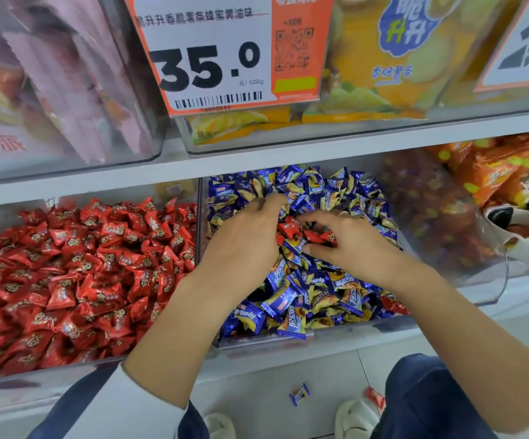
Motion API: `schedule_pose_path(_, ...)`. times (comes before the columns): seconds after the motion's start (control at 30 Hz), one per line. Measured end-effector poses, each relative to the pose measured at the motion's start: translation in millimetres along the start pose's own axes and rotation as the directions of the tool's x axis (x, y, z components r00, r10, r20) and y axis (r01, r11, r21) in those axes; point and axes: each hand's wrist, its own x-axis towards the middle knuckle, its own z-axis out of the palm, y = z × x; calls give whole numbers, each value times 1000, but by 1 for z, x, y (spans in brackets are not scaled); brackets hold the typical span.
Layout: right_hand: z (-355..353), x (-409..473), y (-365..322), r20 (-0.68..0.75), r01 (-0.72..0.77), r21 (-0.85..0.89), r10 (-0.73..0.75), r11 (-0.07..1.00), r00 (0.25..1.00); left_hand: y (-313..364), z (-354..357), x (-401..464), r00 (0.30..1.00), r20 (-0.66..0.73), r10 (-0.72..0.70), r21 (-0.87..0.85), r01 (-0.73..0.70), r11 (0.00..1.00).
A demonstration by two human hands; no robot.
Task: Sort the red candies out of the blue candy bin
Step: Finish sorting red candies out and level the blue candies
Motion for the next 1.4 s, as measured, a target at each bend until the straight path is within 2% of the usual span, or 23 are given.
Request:
schedule_pose_path(0.2,-1,3,0,-48,-5,0,5,1000,999,4,9,4,991,128,25,267,-59,962)
schedule_pose_path(0.33,2,4,-1,-35,-54,55,56,997,998,8,16,6,992,117,50,333,-87,939)
schedule_pose_path(0.43,6,8,-1,-13,-108,45,108,993,994,9,18,8,992,117,54,294,-86,952)
schedule_pose_path(0.53,13,10,-1,-32,-96,33,97,995,995,6,16,5,990,137,41,227,-72,971)
schedule_pose_path(0.63,9,10,-3,-48,-113,139,121,984,992,2,11,2,990,136,44,118,-61,991)
schedule_pose_path(0.7,-3,9,-1,-114,-138,190,161,972,980,0,7,0,994,97,50,33,-53,998)
schedule_pose_path(0.8,-31,8,10,-280,-199,284,280,938,918,-3,1,-2,1000,1,28,-22,-28,999)
schedule_pose_path(0.87,-45,5,20,-311,-252,298,344,921,886,-5,-1,-2,999,-32,-5,-28,4,1000)
schedule_pose_path(0.97,-50,1,30,-255,-347,232,402,909,880,-4,-2,-2,996,-82,-29,-41,26,999)
schedule_pose_path(1.07,-47,0,35,-147,-366,186,394,912,907,-1,-4,-1,992,-123,-34,-48,28,998)
schedule_pose_path(1.23,-49,-6,41,-83,-397,83,404,914,911,2,1,-1,994,-106,-29,-109,18,994)
schedule_pose_path(1.33,-47,-8,47,9,-401,-92,403,912,915,2,4,0,993,-116,-13,-105,0,994)
schedule_pose_path(1.4,-41,-8,48,94,-332,-250,364,910,926,3,6,0,992,-129,-4,-95,-8,995)
